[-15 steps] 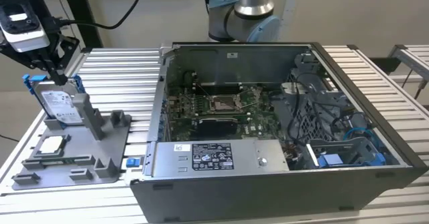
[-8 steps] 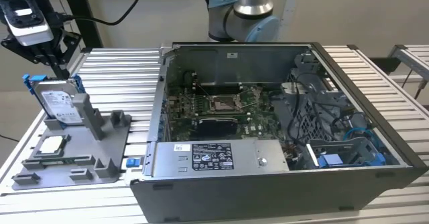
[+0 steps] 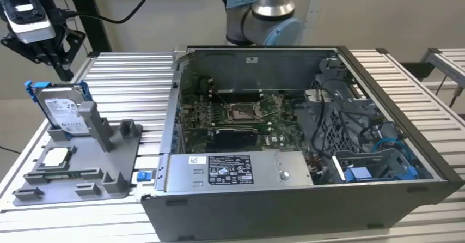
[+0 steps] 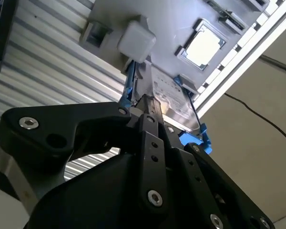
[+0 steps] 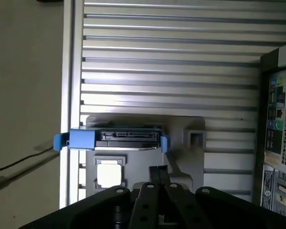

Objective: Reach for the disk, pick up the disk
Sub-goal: 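Reach for the disk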

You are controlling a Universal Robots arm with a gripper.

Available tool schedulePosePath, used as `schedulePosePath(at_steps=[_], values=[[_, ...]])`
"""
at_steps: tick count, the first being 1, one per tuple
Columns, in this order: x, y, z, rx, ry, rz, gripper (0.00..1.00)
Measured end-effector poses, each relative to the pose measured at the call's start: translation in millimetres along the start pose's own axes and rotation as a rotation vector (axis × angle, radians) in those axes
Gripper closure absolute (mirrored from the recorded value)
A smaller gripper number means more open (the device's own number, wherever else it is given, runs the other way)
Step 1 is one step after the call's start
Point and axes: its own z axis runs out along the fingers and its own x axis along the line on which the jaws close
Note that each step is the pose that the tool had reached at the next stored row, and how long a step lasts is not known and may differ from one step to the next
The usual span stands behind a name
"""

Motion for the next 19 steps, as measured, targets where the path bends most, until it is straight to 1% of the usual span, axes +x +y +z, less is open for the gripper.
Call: schedulePosePath(at_steps=[7,11,19], values=[[16.3,8.7,0.6,0.0000,-0.0001,0.000,1.00],[26.8,13.1,0.9,0.0000,-0.0001,0.000,1.00],[51.3,22.7,1.9,0.0000,-0.0001,-0.001,1.00]])
